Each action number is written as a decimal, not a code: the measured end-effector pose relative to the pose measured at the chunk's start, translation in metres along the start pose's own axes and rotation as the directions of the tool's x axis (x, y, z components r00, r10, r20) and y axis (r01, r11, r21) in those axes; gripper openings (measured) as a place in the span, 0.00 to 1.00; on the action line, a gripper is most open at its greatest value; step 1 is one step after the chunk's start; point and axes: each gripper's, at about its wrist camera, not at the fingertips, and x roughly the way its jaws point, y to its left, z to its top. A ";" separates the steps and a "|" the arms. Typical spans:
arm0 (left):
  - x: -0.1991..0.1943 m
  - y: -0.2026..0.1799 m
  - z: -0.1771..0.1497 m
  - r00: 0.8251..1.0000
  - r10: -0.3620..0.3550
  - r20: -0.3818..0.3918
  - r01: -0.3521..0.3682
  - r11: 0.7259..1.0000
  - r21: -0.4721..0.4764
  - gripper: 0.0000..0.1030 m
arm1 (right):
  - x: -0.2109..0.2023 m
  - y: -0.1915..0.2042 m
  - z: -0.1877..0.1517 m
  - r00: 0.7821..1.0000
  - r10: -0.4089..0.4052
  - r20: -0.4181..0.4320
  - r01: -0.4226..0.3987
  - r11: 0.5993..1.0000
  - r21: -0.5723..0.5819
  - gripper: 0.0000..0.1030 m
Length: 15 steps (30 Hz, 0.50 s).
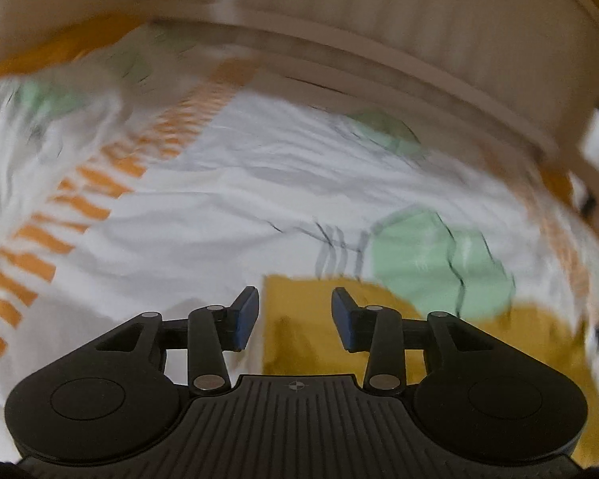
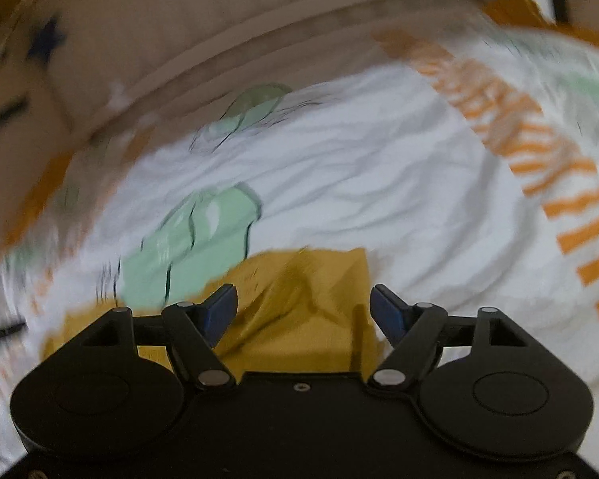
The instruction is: Fold small clothes
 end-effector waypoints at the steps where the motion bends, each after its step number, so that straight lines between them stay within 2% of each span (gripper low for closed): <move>1: -0.004 -0.008 -0.006 1.000 -0.012 -0.009 0.013 0.999 0.038 0.38 | -0.001 0.010 -0.005 1.000 -0.008 -0.010 0.007 0.998 -0.062 0.75; 5: -0.015 -0.034 -0.037 0.994 -0.075 -0.079 0.087 0.984 0.157 0.38 | 0.001 0.040 -0.022 0.998 -0.022 -0.055 0.008 0.971 -0.238 0.73; 8: -0.013 -0.047 -0.056 0.987 -0.094 -0.133 0.124 0.964 0.237 0.38 | 0.009 0.053 -0.029 0.996 -0.034 -0.077 0.008 0.947 -0.320 0.73; 11: 0.000 -0.053 -0.060 0.982 -0.086 -0.166 0.127 0.960 0.251 0.38 | 0.019 0.060 -0.030 0.994 -0.042 -0.096 0.006 0.938 -0.345 0.73; 15: 0.022 -0.052 -0.048 0.976 -0.087 -0.200 0.132 0.965 0.227 0.38 | 0.042 0.061 -0.023 0.987 -0.080 -0.138 0.028 0.937 -0.349 0.73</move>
